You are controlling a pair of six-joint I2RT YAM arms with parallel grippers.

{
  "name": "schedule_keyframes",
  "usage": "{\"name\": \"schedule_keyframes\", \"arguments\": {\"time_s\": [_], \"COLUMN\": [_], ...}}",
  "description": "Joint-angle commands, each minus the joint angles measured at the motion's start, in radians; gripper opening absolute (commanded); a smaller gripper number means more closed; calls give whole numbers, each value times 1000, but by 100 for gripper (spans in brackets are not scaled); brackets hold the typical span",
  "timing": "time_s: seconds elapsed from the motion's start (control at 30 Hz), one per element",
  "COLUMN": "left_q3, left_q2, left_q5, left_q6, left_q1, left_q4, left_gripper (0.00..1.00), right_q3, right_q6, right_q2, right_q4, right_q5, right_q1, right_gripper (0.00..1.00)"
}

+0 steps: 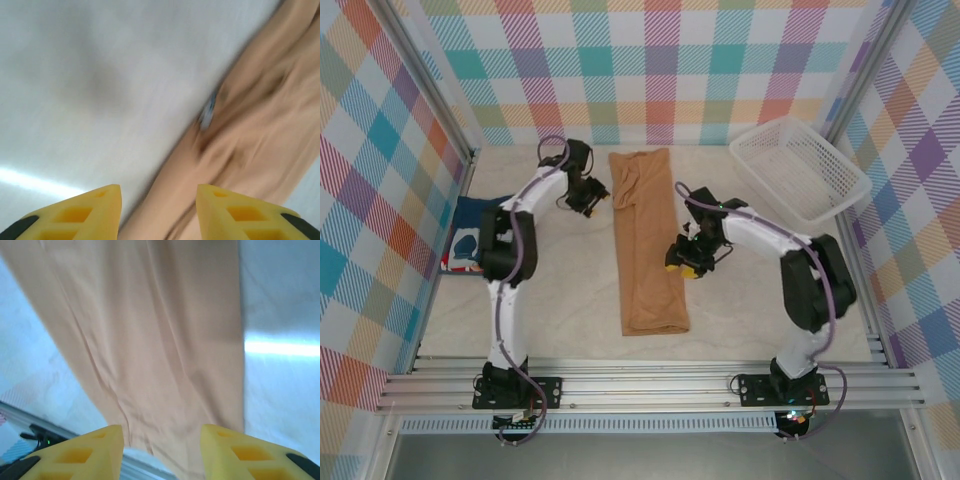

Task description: Fold and stack the t-shirts

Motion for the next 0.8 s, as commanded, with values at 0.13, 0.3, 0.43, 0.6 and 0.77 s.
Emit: {"name": "schedule_keyframes", "arguments": {"time_s": [0.13,0.3,0.43,0.6,0.77], "left_q3": [-648,-897,-988,-1059,-1041], "left_q2": [-437,-553,-564,-571,-541], "left_q5": [201,270,273,252,228], "left_q6": [19,-48,-92,-201,-226], "left_q1": [-210,-341,-400,-416,-464], "left_q4": [32,118,195,366,378], "left_gripper": [42,42,42,41,38], "right_q3": [-229,-354,-424,-478,-475], "right_q6": [-23,3,62,136,181], "right_q2": [-126,-114,-98,-90,-77], "right_q4": [-102,-2,95,191,269], "right_q5": [-159,-235,-259,-240,-231], "right_q1": [6,10,23,33,33], "right_gripper": [45,43,41,40,38]}}
